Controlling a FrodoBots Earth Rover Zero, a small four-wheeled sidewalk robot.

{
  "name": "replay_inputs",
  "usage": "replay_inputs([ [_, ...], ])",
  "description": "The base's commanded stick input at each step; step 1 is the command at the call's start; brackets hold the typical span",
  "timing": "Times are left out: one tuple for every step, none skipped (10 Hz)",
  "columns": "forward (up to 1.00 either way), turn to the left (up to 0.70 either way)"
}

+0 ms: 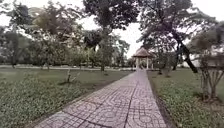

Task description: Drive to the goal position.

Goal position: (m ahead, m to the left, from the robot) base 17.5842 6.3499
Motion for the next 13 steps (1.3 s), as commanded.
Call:
replay_inputs([
  [0.3, 0.0],
  [0.3, 0.0],
  [0.3, 0.0],
  [0.3, 0.0],
  [0.3, 0.0],
  [0.3, 0.0],
  [0.3, 0.0],
  [0.3, 0.0],
  [0.3, 0.0],
  [0.3, 0.0],
  [0.3, 0.0],
  [0.3, 0.0],
  [0.3, 0.0],
])
